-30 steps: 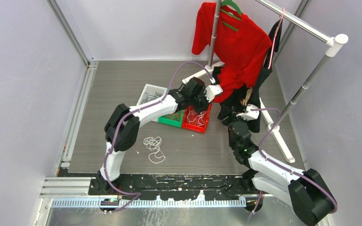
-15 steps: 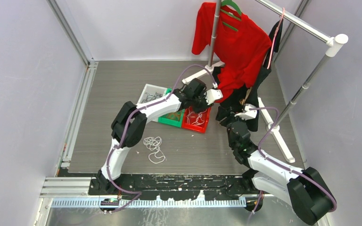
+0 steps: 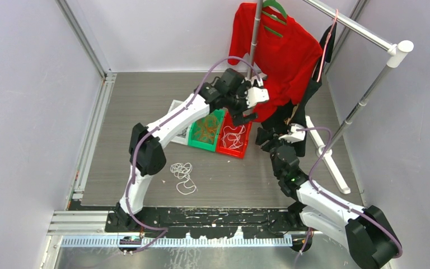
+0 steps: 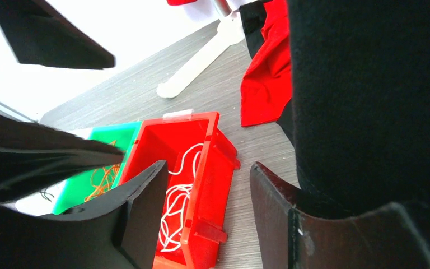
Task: Untangle the cables
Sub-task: Place the cable in the bin, then untie the cable.
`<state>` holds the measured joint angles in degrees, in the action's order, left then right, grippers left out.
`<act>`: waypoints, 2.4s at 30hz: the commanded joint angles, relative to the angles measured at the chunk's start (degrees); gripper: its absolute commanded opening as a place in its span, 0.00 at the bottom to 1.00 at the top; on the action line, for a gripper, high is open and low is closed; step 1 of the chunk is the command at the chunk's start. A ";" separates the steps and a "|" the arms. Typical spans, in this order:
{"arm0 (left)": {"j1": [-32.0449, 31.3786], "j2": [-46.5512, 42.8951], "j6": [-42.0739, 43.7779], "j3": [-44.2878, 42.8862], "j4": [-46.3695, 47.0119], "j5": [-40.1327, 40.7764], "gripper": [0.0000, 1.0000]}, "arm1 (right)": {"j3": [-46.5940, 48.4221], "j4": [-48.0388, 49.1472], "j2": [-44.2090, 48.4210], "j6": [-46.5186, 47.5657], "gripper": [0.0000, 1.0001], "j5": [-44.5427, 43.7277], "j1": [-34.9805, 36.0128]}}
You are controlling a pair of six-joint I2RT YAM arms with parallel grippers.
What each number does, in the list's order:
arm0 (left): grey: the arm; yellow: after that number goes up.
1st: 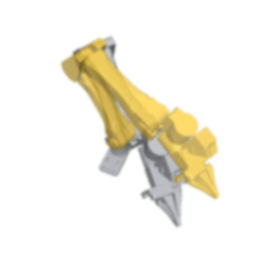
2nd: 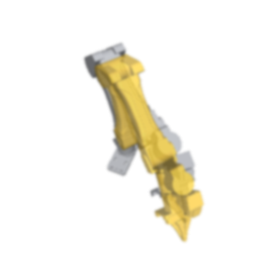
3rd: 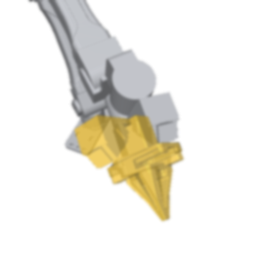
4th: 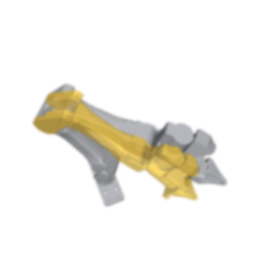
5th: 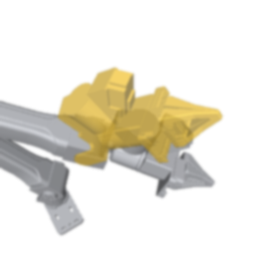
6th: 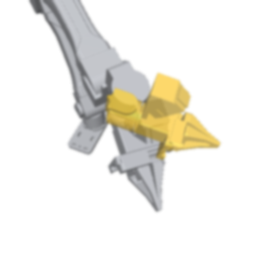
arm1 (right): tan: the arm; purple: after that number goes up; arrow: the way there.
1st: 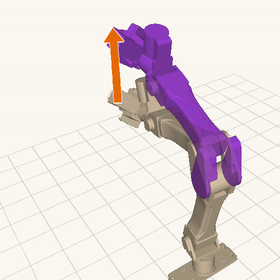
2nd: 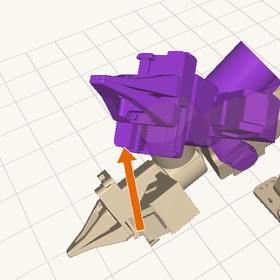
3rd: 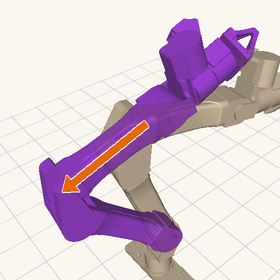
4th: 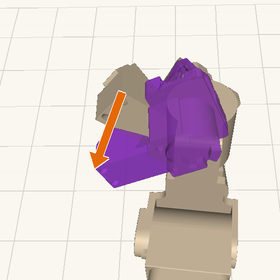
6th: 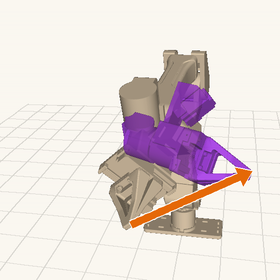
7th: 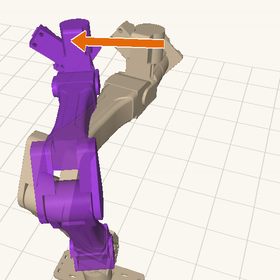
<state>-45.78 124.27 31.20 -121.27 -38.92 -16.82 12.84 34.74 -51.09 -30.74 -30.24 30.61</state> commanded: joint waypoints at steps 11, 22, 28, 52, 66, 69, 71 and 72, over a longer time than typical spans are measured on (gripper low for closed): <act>11.21 -27.91 13.42 14.44 -40.29 -7.06 0.95 | 5.26 0.47 -5.37 1.10 1.00 11.38 -0.20; 22.02 -39.76 3.45 46.12 -23.57 -10.22 0.58 | 7.86 1.93 -12.57 -7.21 1.00 25.33 -0.20; 22.48 -37.53 0.51 54.59 -11.04 -8.66 0.48 | 5.31 4.86 -14.50 -8.86 1.00 27.93 0.01; 22.50 -33.55 10.43 59.40 -10.82 -10.06 0.34 | 2.82 -14.95 -1.19 -19.22 1.00 16.23 0.92; 22.69 -31.77 13.10 57.21 -15.51 -11.47 0.50 | 0.85 -20.34 2.81 -17.57 0.90 21.18 0.94; 22.62 -31.40 11.70 58.09 -12.41 -10.30 0.46 | 0.55 -20.42 3.10 -17.23 0.88 21.51 0.94; 22.66 -31.12 10.74 58.34 -10.03 -9.65 0.44 | 0.32 -20.44 2.96 -17.25 0.87 21.74 0.90; 22.62 -30.83 10.29 58.51 -8.92 -9.40 0.42 | 0.30 -20.42 2.89 -17.43 0.85 21.90 0.91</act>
<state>-23.49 92.84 43.42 -63.18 -53.19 -26.57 13.32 13.58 -48.84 -47.99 -8.84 31.44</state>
